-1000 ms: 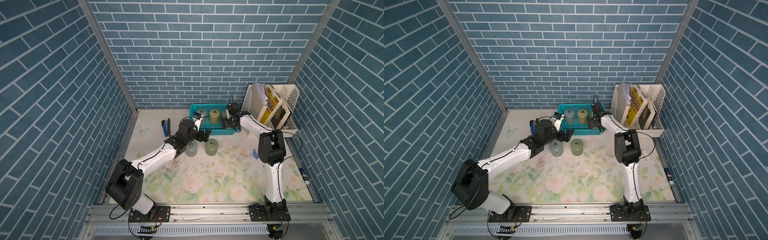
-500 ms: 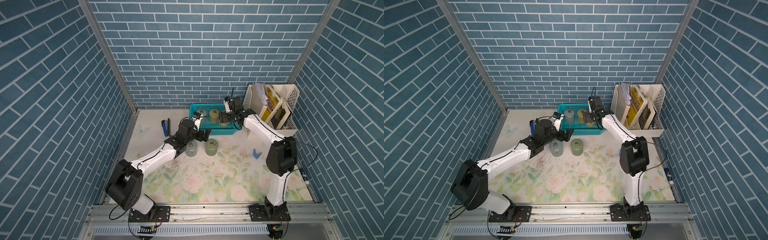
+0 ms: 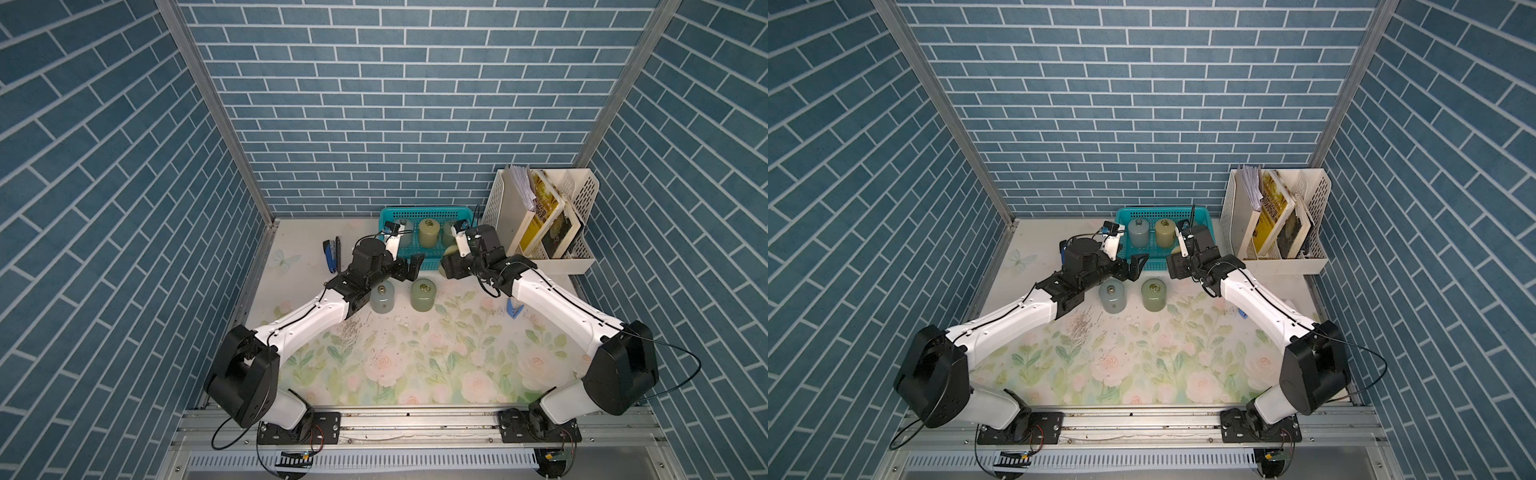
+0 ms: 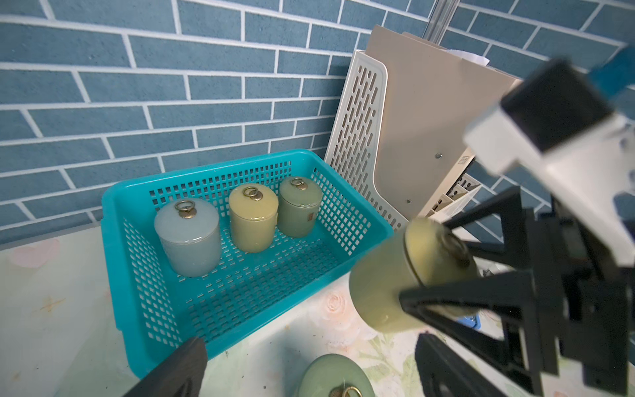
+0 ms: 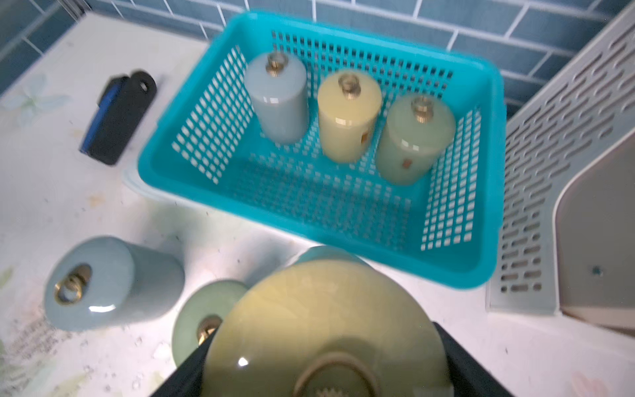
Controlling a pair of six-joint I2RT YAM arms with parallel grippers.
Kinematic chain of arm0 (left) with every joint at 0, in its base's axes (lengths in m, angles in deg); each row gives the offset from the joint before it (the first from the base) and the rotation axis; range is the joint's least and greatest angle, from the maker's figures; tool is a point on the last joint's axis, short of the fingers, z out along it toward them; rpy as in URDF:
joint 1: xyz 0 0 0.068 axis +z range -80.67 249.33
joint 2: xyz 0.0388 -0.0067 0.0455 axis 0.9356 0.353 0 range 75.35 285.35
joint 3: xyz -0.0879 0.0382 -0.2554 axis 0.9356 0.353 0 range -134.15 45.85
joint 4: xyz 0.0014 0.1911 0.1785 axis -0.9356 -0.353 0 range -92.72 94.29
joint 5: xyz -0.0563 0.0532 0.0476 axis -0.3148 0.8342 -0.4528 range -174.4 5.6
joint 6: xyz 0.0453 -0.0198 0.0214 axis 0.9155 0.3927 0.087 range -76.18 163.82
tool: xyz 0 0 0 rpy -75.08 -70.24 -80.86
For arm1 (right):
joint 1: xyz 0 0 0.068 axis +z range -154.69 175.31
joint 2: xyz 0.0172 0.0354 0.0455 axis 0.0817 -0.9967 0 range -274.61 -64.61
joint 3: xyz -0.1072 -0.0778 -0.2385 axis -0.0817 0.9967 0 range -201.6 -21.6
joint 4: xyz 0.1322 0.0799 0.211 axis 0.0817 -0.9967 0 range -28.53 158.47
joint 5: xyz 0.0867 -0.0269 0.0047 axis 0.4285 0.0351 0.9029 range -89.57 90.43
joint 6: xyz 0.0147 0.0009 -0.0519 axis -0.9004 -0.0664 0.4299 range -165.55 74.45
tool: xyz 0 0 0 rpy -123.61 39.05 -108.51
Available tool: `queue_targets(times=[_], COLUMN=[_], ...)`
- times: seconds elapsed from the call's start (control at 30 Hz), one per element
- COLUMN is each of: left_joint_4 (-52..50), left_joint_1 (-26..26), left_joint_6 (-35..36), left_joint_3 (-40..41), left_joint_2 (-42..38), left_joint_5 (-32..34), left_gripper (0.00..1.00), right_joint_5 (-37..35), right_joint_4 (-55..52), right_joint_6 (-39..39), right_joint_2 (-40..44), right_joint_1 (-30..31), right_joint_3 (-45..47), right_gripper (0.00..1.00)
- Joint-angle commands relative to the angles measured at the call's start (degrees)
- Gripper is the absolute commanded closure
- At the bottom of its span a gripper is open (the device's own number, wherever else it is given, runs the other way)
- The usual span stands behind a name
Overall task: Take the tea canister out of the basket
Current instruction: Place the tea canister at the center of the board.
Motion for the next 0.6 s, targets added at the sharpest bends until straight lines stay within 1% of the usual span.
queue_targets(times=[0.0, 0.17, 0.57], left_joint_4=[1.5, 1.5, 2.1], left_joint_1=[-1.5, -3.1, -4.5], left_joint_6=[1.4, 3.2, 3.6], left_joint_3=[1.3, 0.6, 0.1], left_joint_2=[2.4, 5.3, 6.2], left_joint_5=[0.0, 0.6, 0.8], left_gripper=[0.0, 0.0, 0.0], right_joint_5=[-3.0, -3.7, -5.0], right_joint_4=[6.5, 8.3, 11.4], right_joint_6=[-2.2, -3.8, -6.0], right_joint_2=[3.9, 4.3, 1.3], right_joint_1=[-0.2, -0.2, -0.2], right_joint_3=[3.3, 7.9, 13.3], right_gripper=[1.0, 1.0, 1.0])
